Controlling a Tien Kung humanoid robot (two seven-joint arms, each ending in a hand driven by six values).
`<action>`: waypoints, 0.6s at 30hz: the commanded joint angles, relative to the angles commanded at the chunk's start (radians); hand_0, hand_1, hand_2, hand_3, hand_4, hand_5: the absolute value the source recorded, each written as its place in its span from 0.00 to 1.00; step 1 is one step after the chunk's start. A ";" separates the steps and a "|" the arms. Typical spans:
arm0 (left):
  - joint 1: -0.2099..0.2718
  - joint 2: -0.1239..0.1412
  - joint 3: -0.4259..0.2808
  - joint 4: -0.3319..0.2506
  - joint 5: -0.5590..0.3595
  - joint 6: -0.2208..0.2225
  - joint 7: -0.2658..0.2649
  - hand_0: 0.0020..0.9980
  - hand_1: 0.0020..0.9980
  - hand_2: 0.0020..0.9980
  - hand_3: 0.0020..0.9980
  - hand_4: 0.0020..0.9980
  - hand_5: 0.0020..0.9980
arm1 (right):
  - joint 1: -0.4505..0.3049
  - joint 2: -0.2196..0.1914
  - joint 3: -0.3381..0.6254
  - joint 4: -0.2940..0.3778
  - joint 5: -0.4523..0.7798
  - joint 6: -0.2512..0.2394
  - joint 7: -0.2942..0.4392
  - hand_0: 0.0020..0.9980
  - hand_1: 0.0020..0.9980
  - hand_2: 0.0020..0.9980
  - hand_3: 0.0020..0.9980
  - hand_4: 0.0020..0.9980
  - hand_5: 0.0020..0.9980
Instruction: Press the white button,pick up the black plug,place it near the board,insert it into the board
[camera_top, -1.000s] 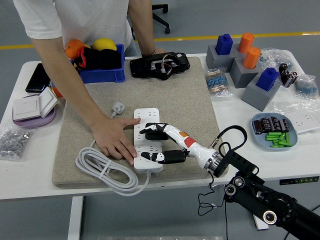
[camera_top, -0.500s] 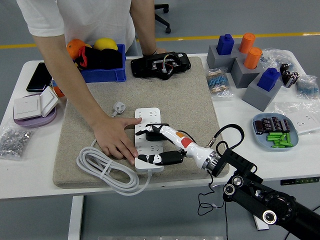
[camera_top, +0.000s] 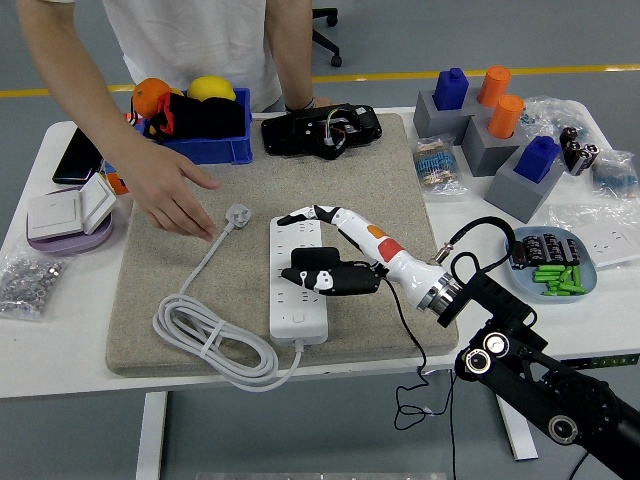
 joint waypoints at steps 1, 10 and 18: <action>0.000 0.000 -0.001 0.000 0.001 0.000 0.000 0.47 0.50 0.51 0.57 0.60 0.26 | -0.011 -0.007 0.019 0.002 0.001 0.000 -0.006 0.87 0.78 0.74 0.73 0.88 0.47; -0.002 0.005 -0.010 0.000 0.009 0.000 0.002 0.47 0.50 0.51 0.58 0.60 0.26 | -0.157 -0.074 0.243 0.021 -0.019 -0.008 -0.063 0.81 0.72 0.70 0.71 0.87 0.47; -0.002 0.006 -0.012 0.000 0.013 -0.001 0.003 0.47 0.50 0.51 0.58 0.60 0.26 | -0.312 -0.110 0.402 0.033 -0.024 -0.013 -0.079 0.73 0.65 0.65 0.66 0.85 0.45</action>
